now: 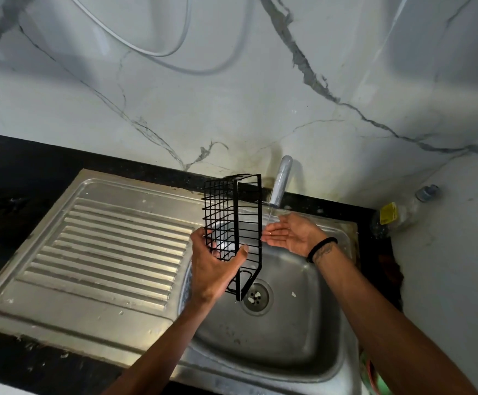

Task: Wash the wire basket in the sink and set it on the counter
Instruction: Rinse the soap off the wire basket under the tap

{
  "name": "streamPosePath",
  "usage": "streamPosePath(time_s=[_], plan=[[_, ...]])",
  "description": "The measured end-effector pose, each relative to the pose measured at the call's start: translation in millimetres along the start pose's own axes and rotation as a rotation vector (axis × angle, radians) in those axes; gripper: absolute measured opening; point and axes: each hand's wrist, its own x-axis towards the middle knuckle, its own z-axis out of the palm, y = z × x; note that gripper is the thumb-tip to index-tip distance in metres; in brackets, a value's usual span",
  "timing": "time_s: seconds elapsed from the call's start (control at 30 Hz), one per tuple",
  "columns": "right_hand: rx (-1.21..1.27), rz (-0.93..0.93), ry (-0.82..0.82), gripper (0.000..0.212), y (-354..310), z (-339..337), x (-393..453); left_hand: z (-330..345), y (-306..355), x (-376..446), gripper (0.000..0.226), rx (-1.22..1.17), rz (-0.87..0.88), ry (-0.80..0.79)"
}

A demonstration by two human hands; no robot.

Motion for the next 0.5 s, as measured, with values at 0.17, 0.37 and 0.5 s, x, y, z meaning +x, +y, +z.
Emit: streamPosePath(time_s=[0.17, 0.37, 0.5], plan=[[0.052, -0.03, -0.013, 0.038, -5.8, 0.8, -2.1, 0.9, -4.0, 2.3, 0.102, 0.023, 0.024, -0.028], [0.168, -0.068, -0.059, 0.031, -22.2, 8.0, -10.5, 2.2, -15.3, 1.8, 0.107, -0.055, 0.012, -0.103], [0.15, -0.072, -0.119, 0.034, -26.4, 9.6, -17.8, 4.3, -22.7, 4.6, 0.11, -0.057, 0.01, -0.163]])
